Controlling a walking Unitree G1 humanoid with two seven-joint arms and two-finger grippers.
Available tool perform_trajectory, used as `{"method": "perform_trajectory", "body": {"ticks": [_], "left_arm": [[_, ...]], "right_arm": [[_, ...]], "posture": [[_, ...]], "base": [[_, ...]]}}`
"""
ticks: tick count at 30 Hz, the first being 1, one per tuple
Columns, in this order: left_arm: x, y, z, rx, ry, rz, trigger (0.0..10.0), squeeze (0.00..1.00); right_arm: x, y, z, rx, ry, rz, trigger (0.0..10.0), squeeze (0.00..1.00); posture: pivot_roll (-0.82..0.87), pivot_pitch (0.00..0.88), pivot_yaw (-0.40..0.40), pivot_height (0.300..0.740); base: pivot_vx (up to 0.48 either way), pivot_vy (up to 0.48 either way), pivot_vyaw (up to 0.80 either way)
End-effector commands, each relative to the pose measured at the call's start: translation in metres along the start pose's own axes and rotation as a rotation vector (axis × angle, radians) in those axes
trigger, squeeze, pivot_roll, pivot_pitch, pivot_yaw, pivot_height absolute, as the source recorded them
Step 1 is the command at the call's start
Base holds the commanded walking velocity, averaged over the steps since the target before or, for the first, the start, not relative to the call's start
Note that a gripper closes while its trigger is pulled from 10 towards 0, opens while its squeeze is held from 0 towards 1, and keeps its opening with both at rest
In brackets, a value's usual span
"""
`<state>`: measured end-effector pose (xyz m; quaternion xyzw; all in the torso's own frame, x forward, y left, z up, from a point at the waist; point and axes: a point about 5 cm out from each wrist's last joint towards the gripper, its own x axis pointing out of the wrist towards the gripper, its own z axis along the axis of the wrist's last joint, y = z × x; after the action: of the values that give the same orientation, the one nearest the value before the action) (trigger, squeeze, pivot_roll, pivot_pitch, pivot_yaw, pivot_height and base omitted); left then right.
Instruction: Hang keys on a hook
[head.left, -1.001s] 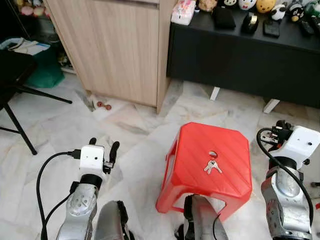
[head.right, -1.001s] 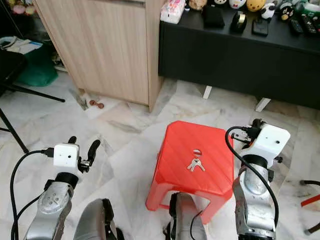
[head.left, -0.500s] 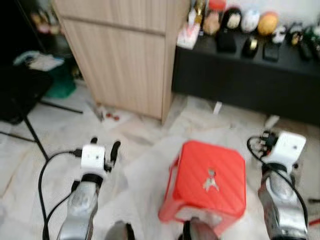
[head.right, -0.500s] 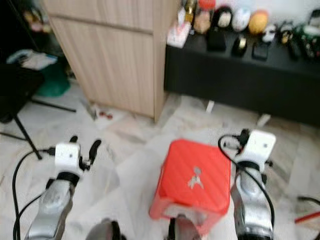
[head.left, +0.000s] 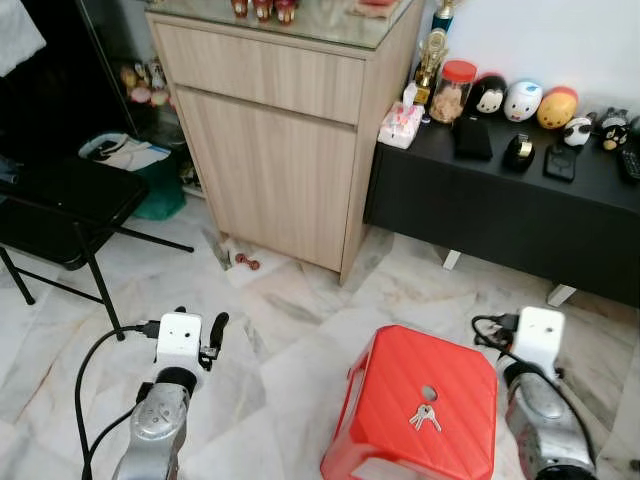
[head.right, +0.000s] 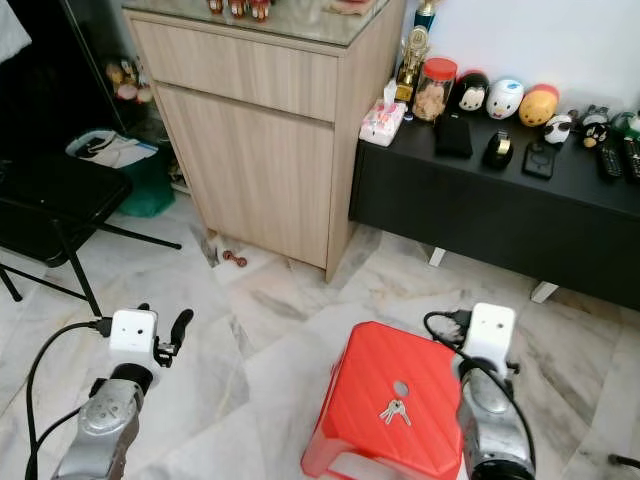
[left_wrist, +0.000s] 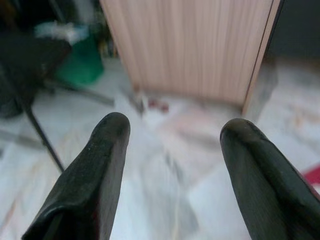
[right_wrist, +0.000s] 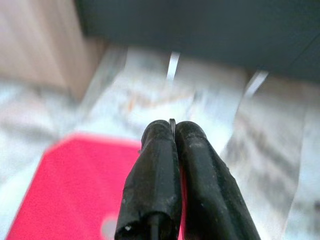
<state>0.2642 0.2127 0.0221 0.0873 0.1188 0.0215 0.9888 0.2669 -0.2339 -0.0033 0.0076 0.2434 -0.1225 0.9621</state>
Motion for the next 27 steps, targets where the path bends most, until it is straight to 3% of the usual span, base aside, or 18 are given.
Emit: {"method": "perform_trajectory", "body": {"ticks": [1, 6, 8, 13, 15, 22, 27], "left_arm": [[-0.007, 0.002, -0.023, -0.018, 0.1, 0.012, 10.0, 0.0], [-0.013, -0.005, -0.05, -0.055, 0.241, 0.003, 10.0, 0.0], [-0.022, -0.013, -0.07, -0.039, 0.369, -0.029, 10.0, 0.0], [-0.027, -0.02, -0.083, -0.041, 0.449, -0.049, 10.0, 0.0], [-0.037, -0.028, -0.095, -0.095, 0.523, -0.032, 10.0, 0.0], [-0.049, -0.034, -0.108, -0.082, 0.601, -0.076, 10.0, 0.0], [-0.062, -0.029, -0.12, -0.072, 0.668, -0.061, 10.0, 0.0]], "right_arm": [[-0.002, 0.002, -0.014, -0.026, 0.044, 0.017, 10.0, 0.0], [-0.006, 0.001, -0.035, -0.06, 0.14, 0.012, 10.0, 0.0], [-0.008, -0.001, -0.046, -0.054, 0.19, 0.001, 10.0, 0.0], [-0.011, -0.002, -0.056, -0.089, 0.235, 0.009, 10.0, 0.0], [-0.017, -0.007, -0.067, -0.083, 0.268, -0.01, 10.0, 0.0], [-0.02, -0.005, -0.071, -0.115, 0.262, 0.011, 10.0, 0.0], [-0.027, 0.0, -0.084, -0.105, 0.309, 0.021, 10.0, 0.0]], "posture": [[-0.06, 0.0, -0.052, 0.74], [-0.06, 0.0, -0.047, 0.74], [-0.06, 0.0, -0.042, 0.74], [-0.07, 0.0, -0.037, 0.74], [-0.08, 0.0, -0.039, 0.74], [-0.08, 0.0, -0.035, 0.74], [-0.09, 0.0, -0.029, 0.74]], "base": [[0.0, 0.0, 0.0], [0.0, 0.0, 0.0], [0.0, 0.0, 0.0], [0.0, 0.0, 0.0], [0.0, 0.0, 0.0], [0.0, 0.0, 0.0], [0.0, 0.0, 0.0]]}}
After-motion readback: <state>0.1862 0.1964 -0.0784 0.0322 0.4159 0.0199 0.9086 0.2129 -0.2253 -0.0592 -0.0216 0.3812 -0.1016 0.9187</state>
